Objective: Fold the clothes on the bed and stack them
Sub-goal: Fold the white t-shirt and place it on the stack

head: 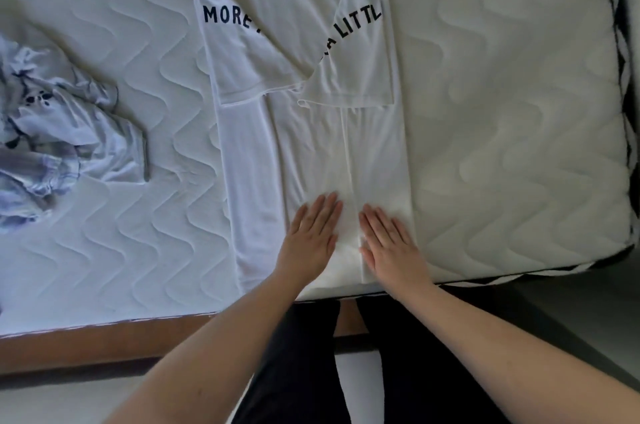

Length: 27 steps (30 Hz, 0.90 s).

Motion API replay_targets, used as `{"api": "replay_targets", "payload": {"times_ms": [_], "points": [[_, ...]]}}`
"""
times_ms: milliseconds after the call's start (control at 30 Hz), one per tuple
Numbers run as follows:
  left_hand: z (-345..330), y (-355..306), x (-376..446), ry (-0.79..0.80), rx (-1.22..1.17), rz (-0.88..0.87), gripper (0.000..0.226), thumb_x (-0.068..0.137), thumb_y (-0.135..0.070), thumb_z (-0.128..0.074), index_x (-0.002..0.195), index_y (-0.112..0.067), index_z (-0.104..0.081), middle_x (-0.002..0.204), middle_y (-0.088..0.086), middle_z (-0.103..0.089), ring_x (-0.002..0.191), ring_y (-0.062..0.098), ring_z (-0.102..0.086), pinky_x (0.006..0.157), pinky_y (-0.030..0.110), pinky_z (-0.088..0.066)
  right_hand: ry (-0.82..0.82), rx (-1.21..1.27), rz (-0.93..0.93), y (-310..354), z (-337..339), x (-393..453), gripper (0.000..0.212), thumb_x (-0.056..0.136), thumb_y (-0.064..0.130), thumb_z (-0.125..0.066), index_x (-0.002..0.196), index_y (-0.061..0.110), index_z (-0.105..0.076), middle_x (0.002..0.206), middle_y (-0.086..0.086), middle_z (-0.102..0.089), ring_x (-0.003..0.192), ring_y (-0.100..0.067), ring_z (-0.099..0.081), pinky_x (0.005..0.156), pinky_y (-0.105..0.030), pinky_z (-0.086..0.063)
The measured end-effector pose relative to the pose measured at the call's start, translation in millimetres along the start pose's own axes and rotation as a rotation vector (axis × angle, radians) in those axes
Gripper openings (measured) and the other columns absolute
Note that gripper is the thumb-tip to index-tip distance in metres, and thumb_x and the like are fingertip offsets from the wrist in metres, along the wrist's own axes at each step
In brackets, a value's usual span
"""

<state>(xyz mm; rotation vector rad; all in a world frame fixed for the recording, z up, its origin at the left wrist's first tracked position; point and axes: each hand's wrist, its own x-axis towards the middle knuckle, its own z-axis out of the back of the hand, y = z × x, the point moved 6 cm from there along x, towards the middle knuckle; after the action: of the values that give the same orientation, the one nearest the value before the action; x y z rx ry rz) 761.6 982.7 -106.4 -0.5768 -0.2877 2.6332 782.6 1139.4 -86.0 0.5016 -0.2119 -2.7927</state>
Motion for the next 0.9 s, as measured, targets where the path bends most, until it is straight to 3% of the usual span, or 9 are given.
{"api": "replay_targets", "payload": {"times_ms": [233,367,400,500,633,767,900], "points": [[-14.5,-12.9,-64.2,0.158,0.009,-0.02,0.062,0.098,-0.023,-0.04,0.155,-0.013,-0.018,0.163,0.006,-0.008,0.15,0.026,-0.012,0.119,0.046,-0.022,0.127,-0.009,0.027,24.6,-10.1,-59.5,0.054,0.095,0.018,-0.044,0.147,0.004,-0.038,0.155,-0.008,-0.033,0.144,-0.023,-0.031,0.114,-0.04,-0.032],[-17.9,-13.9,-85.1,0.244,0.019,-0.089,0.069,0.093,-0.01,-0.042,0.156,-0.012,-0.011,0.162,0.006,0.001,0.151,0.026,-0.005,0.123,0.041,-0.009,0.203,-0.087,0.032,31.1,-12.8,-68.9,0.064,0.083,0.011,-0.048,0.146,0.002,-0.038,0.152,-0.011,-0.038,0.141,-0.027,-0.036,0.112,-0.041,-0.035],[-13.4,-14.0,-90.7,0.23,0.023,-0.108,0.07,0.091,-0.009,-0.045,0.155,-0.011,-0.017,0.162,0.008,-0.008,0.15,0.026,-0.012,0.122,0.039,-0.01,0.202,-0.109,0.038,31.8,-12.8,-69.2,0.062,0.084,0.01,-0.045,0.145,0.001,-0.039,0.15,-0.012,-0.041,0.138,-0.028,-0.04,0.111,-0.041,-0.037],[4.7,-2.8,-104.2,0.118,0.03,-0.044,0.069,0.076,-0.003,-0.064,0.143,-0.009,-0.047,0.146,0.013,-0.048,0.134,0.031,-0.046,0.113,0.044,-0.033,0.205,-0.207,0.078,31.4,-15.6,-66.1,0.056,0.088,0.009,-0.031,0.143,-0.001,-0.041,0.142,-0.014,-0.049,0.129,-0.03,-0.048,0.104,-0.041,-0.042],[10.9,34.3,-123.2,0.038,0.071,0.101,0.056,0.074,-0.013,-0.078,0.127,-0.009,-0.062,0.128,0.013,-0.061,0.117,0.034,-0.059,0.099,0.048,-0.047,0.184,-0.344,0.172,28.0,-20.0,-61.7,0.054,0.09,0.011,-0.037,0.143,0.001,-0.042,0.137,-0.012,-0.053,0.119,-0.028,-0.054,0.098,-0.042,-0.045],[1.4,58.9,-140.8,0.096,0.164,0.073,0.06,0.079,-0.024,-0.077,0.134,-0.013,-0.058,0.138,0.008,-0.057,0.124,0.027,-0.056,0.099,0.045,-0.047,0.141,-0.381,0.2,17.6,-16.3,-58.1,0.059,0.084,0.012,-0.048,0.142,0.01,-0.042,0.132,-0.006,-0.053,0.114,-0.027,-0.053,0.094,-0.045,-0.045],[-8.8,66.0,-144.7,0.242,0.299,0.055,0.076,0.081,-0.016,-0.068,0.15,-0.017,-0.036,0.153,0.006,-0.038,0.138,0.025,-0.04,0.107,0.046,-0.036,0.064,-0.32,0.178,16.3,-10.1,-52.4,0.048,0.087,0.003,-0.031,0.132,0.011,-0.047,0.12,-0.007,-0.055,0.101,-0.03,-0.055,0.089,-0.045,-0.044]]}}
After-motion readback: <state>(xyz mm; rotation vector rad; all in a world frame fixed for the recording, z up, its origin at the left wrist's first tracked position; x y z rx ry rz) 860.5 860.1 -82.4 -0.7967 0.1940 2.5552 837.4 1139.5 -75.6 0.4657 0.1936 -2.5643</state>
